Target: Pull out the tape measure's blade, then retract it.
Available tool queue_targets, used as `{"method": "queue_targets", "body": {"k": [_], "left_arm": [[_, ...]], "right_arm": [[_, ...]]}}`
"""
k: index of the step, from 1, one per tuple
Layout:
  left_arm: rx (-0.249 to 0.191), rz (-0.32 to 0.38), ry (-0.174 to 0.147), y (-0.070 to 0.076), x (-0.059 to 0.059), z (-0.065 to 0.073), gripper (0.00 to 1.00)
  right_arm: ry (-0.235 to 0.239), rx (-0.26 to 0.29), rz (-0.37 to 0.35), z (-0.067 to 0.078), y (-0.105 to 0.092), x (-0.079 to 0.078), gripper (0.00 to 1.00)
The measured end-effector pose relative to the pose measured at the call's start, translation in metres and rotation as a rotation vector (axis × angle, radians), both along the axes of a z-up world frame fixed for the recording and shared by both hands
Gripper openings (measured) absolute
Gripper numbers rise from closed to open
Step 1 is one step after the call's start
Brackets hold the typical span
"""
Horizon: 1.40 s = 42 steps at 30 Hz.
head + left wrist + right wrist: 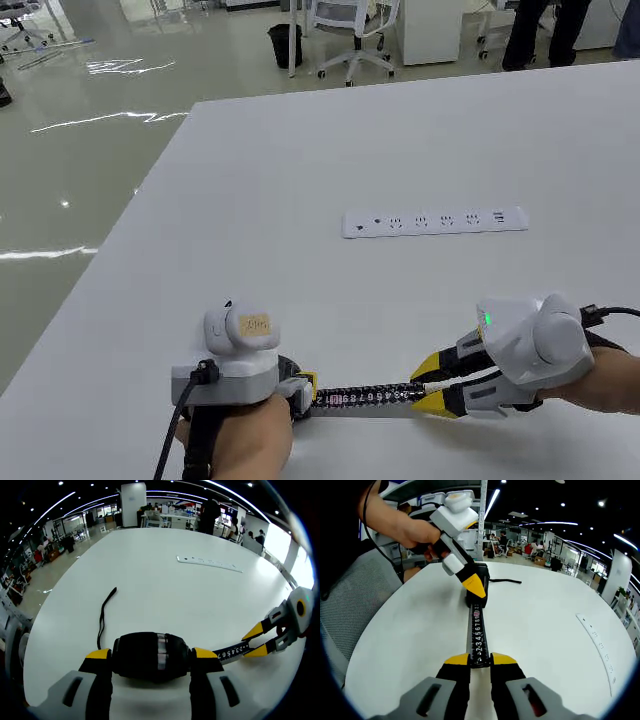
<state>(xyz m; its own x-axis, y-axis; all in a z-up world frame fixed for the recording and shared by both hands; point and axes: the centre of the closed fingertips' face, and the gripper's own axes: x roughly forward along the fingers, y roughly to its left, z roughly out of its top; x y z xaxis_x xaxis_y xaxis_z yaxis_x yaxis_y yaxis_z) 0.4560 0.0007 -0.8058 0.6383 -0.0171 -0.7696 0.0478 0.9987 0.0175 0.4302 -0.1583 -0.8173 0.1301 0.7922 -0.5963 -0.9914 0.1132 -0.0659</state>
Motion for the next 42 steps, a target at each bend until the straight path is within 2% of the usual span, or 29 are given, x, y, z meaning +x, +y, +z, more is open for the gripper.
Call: {"method": "queue_targets", "body": {"k": [42], "left_arm": [[-0.005, 0.001, 0.007, 0.001, 0.0, -0.001, 0.58]], "right_arm": [[0.002, 0.003, 0.012, -0.003, 0.014, 0.001, 0.15]]}}
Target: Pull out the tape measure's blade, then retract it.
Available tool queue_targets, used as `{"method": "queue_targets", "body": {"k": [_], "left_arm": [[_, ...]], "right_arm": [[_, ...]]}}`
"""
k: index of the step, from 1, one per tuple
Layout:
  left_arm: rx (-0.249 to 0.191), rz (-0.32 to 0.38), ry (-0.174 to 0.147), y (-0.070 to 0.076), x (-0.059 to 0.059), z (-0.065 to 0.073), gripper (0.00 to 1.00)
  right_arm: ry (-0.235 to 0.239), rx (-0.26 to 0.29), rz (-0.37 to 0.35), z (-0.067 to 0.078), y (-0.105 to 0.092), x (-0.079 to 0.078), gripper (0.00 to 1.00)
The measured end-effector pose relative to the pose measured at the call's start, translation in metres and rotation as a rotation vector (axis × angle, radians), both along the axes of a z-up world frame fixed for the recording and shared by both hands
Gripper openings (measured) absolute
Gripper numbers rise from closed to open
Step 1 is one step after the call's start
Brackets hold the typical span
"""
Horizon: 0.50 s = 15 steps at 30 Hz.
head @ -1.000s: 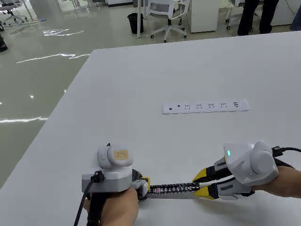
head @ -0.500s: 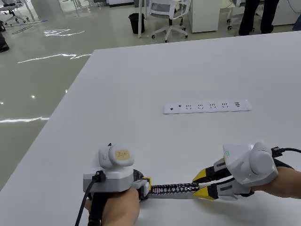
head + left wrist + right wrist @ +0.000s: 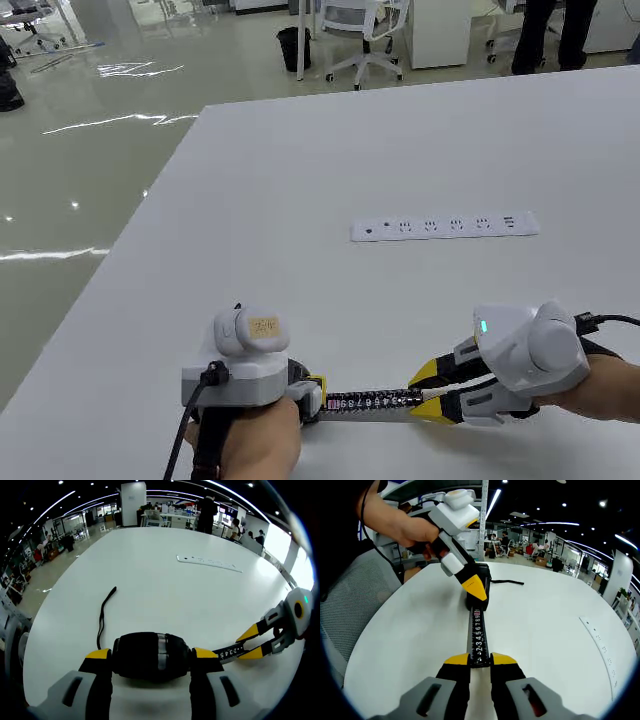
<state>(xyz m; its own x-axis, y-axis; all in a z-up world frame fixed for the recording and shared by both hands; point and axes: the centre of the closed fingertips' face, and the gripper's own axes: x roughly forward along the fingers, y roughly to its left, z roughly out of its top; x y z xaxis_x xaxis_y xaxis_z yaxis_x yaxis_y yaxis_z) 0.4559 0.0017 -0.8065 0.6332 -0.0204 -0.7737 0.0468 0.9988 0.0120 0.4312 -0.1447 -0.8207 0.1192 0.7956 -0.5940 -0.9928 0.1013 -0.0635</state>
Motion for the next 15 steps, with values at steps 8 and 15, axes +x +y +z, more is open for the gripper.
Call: {"method": "queue_targets", "body": {"k": [8, 15], "left_arm": [[-0.002, 0.001, 0.0, -0.0002, -0.0002, 0.0001, 0.58], [-0.008, 0.003, -0.001, -0.0003, -0.0001, 0.0001, 0.59]], "right_arm": [[0.003, 0.002, 0.002, -0.0004, 0.0034, -0.0004, 0.15], [0.003, 0.004, 0.003, -0.0006, 0.0054, 0.0001, 0.15]]}}
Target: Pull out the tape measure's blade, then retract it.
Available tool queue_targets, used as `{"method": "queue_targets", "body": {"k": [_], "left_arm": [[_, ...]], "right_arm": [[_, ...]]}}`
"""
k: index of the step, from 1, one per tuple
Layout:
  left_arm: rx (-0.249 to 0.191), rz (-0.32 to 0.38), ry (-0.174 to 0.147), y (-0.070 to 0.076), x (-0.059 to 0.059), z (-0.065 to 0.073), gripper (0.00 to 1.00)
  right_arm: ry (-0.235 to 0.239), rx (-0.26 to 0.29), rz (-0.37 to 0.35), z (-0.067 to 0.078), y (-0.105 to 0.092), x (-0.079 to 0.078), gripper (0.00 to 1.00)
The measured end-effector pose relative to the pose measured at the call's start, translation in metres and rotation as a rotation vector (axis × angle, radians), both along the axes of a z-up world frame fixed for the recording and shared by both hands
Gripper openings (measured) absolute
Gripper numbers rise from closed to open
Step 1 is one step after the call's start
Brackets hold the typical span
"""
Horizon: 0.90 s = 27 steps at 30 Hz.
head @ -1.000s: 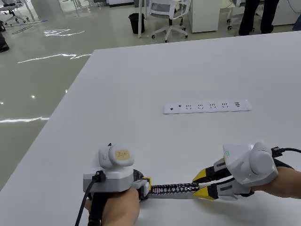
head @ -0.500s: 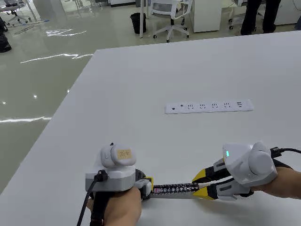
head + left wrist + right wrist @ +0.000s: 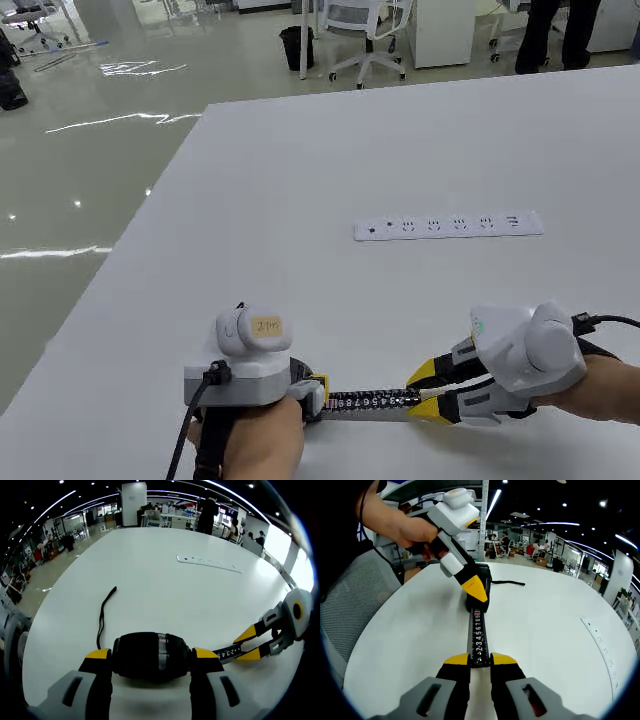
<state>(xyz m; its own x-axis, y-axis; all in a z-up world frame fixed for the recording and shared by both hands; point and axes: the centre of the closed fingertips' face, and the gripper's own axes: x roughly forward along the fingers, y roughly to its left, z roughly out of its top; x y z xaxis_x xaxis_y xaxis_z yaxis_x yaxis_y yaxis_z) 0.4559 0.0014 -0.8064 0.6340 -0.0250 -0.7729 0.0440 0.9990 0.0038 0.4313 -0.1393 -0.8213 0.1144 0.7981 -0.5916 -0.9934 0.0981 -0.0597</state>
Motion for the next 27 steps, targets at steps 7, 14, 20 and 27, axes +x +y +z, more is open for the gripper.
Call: {"method": "queue_targets", "body": {"k": [7, 14, 20, 27], "left_arm": [[-0.004, -0.002, 0.002, 0.0, 0.0, 0.0, 0.59], [-0.005, -0.005, 0.002, 0.0, 0.0, 0.0, 0.59], [-0.007, -0.008, 0.003, 0.0, -0.001, 0.0, 0.59], [-0.008, -0.009, 0.003, 0.0, -0.001, 0.0, 0.59]], "right_arm": [[0.0, 0.0, 0.005, 0.0, 0.003, 0.0, 0.15], [0.001, 0.001, 0.008, 0.0, 0.006, 0.0, 0.15], [0.002, 0.001, 0.011, 0.0, 0.009, -0.001, 0.15], [0.001, 0.001, 0.011, 0.0, 0.012, 0.0, 0.15]]}}
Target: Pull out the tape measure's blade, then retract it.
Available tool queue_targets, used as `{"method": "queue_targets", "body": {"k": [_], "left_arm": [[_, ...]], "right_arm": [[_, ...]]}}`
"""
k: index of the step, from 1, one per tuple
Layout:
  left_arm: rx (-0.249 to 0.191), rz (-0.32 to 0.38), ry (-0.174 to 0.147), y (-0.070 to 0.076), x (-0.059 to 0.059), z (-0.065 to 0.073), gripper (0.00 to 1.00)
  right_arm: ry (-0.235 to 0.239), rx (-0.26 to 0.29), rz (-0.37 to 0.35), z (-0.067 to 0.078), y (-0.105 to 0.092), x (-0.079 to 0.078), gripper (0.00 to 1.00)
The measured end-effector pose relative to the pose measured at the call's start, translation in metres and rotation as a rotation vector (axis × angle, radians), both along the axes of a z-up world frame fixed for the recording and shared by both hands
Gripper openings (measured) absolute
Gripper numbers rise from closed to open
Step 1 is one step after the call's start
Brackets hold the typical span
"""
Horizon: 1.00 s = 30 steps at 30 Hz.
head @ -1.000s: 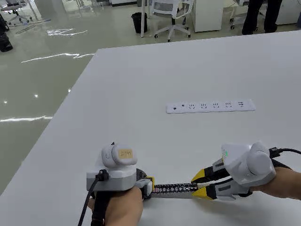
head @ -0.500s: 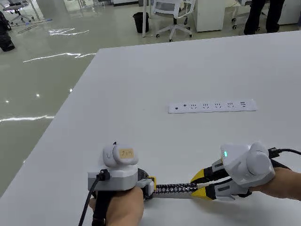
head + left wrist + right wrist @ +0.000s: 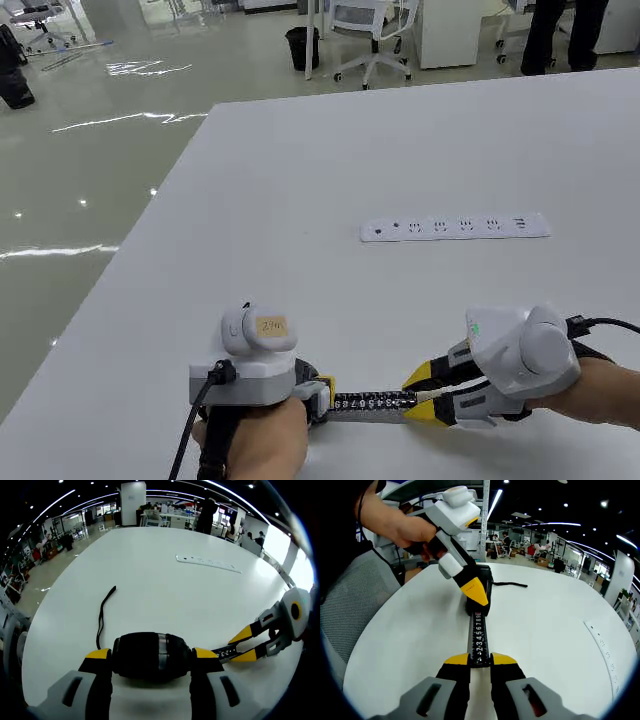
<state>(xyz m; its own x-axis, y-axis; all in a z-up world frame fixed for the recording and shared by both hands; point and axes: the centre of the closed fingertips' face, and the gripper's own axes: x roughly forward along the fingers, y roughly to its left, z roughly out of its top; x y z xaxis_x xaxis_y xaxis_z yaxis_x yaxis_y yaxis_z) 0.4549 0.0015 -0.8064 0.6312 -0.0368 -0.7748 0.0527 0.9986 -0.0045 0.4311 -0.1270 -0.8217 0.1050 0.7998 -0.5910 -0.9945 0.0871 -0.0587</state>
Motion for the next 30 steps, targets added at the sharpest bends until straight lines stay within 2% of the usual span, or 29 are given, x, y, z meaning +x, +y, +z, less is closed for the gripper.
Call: {"method": "queue_targets", "body": {"k": [30], "left_arm": [[-0.017, -0.002, 0.003, 0.0, 0.0, -0.001, 0.59]], "right_arm": [[0.004, -0.001, 0.018, -0.002, 0.024, 0.003, 0.14]]}}
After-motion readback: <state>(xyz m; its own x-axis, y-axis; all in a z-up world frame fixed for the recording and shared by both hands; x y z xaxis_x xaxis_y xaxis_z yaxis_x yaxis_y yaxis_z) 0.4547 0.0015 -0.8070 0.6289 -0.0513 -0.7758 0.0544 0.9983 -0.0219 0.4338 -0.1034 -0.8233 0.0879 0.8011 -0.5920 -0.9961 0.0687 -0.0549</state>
